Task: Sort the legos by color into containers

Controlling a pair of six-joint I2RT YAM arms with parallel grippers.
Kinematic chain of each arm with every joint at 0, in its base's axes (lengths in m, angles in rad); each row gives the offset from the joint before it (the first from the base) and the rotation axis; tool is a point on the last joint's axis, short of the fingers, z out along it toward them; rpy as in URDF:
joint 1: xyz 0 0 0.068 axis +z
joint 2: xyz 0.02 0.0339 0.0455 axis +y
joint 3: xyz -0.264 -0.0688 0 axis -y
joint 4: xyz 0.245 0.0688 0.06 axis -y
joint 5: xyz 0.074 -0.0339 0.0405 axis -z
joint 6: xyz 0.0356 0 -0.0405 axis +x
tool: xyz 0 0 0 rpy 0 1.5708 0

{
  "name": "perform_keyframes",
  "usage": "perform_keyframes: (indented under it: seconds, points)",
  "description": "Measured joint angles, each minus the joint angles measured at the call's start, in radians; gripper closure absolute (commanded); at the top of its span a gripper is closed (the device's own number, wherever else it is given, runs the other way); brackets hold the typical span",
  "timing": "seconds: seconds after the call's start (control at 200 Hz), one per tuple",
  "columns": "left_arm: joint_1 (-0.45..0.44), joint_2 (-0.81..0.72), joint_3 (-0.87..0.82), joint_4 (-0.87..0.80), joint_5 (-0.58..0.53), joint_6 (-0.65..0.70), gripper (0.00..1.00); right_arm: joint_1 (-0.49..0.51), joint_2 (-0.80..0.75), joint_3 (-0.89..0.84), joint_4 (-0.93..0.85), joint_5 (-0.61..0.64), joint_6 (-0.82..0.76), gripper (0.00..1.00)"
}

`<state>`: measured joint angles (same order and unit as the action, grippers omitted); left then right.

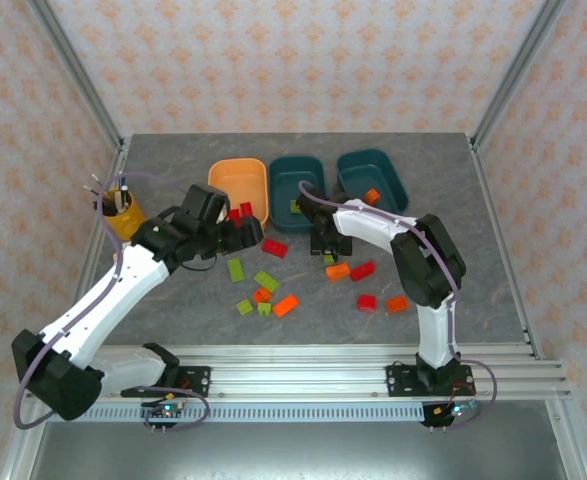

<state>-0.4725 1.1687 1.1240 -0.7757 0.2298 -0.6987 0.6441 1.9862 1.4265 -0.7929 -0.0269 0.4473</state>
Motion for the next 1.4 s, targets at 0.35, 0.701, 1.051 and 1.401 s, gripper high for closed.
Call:
perform_keyframes:
  seconds: [0.35,0.701,1.051,1.401]
  points:
    - [0.0,-0.047,-0.013,0.013,0.002,-0.02,0.11,-0.006,0.009,-0.017,0.019,-0.044,0.037,0.6]
    - [0.0,-0.047,-0.013,0.036,0.002,-0.035,0.11,-0.008,-0.008,-0.029,0.023,-0.046,0.074,0.7]
    - [0.011,-0.014,0.044,0.082,0.026,-0.072,0.1,-0.008,-0.06,0.274,-0.055,0.013,0.014,0.7]
    - [0.062,0.046,0.085,0.144,0.056,-0.098,0.1,-0.04,0.328,0.717,-0.159,0.056,-0.05,0.69]
